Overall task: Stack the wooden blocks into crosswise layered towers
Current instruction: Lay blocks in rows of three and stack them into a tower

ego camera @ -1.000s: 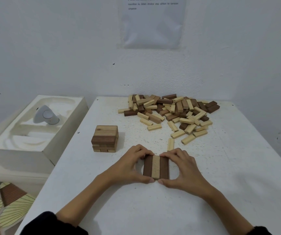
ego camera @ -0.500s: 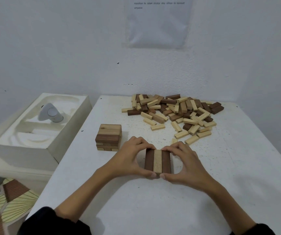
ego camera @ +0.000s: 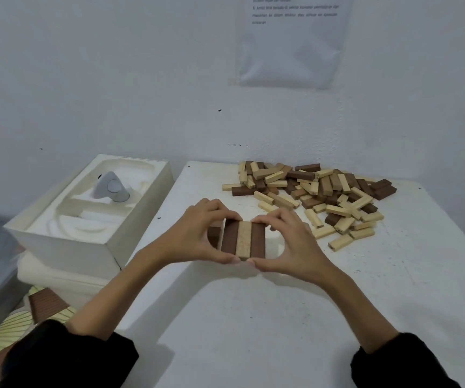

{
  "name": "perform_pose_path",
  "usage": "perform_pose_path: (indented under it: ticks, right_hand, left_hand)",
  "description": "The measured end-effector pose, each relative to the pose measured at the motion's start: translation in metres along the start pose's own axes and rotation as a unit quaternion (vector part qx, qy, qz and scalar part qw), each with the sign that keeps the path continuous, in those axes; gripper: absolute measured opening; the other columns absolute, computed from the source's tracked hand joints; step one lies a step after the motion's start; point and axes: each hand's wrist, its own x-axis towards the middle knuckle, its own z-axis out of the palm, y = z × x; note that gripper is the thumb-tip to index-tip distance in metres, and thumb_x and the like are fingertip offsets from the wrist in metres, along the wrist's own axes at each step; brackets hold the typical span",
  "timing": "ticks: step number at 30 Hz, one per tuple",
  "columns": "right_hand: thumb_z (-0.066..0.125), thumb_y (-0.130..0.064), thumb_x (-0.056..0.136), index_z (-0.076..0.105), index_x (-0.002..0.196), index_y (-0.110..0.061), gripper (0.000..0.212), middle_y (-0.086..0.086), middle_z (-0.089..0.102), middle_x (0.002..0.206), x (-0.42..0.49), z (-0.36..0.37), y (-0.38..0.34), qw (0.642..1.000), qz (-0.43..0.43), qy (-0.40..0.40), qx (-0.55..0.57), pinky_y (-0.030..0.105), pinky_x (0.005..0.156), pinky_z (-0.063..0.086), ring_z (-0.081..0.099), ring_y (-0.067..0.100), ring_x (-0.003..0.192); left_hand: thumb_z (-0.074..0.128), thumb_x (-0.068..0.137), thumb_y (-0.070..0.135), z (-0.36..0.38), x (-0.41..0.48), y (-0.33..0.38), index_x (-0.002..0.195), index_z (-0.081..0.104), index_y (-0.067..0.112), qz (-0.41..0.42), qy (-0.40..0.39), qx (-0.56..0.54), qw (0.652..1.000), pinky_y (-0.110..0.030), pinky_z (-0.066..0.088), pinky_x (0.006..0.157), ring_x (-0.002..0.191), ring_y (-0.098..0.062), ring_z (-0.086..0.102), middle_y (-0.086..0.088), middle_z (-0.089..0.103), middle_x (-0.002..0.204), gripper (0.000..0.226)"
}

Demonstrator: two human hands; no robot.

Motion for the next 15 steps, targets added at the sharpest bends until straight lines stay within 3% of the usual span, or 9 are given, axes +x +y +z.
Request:
perform_pose_path:
  ticks: [9, 12, 15]
  right_hand:
    - [0.053, -0.075, 0.048, 0.054, 0.121, -0.032, 0.085, -0.011, 0.045, 0.108, 0.05, 0.023, -0.022, 1.0, -0.007, 0.004, 0.01, 0.03, 0.088, 0.027, 0.041, 0.004, 0.1]
    - [0.073, -0.063, 0.058, 0.055, 0.121, -0.031, 0.074, -0.009, 0.046, 0.108, 0.063, 0.03, -0.026, 1.0, -0.002, -0.006, 0.013, 0.035, 0.094, 0.033, 0.042, 0.007, 0.101]
    - [0.079, -0.052, 0.063, 0.055, 0.122, -0.031, 0.066, -0.009, 0.045, 0.106, 0.072, 0.037, -0.027, 1.0, 0.003, -0.012, 0.011, 0.04, 0.096, 0.036, 0.041, 0.007, 0.101]
  left_hand:
    - [0.069, 0.052, 0.067, -0.037, 0.001, -0.037, 0.11, 0.057, 0.04, -0.022, -0.002, -0.01, 1.0, -0.007, 0.032, 0.083, 0.099, 0.0, 0.044, 0.021, 0.048, 0.099, 0.066]
    - [0.069, 0.052, 0.065, -0.045, 0.002, -0.05, 0.111, 0.059, 0.036, -0.033, -0.014, -0.02, 0.999, -0.002, 0.029, 0.083, 0.101, 0.003, 0.043, 0.018, 0.05, 0.101, 0.067]
    - [0.069, 0.051, 0.065, -0.048, 0.002, -0.06, 0.113, 0.06, 0.035, -0.045, -0.026, -0.018, 0.998, -0.001, 0.028, 0.083, 0.102, 0.003, 0.043, 0.02, 0.049, 0.1, 0.069]
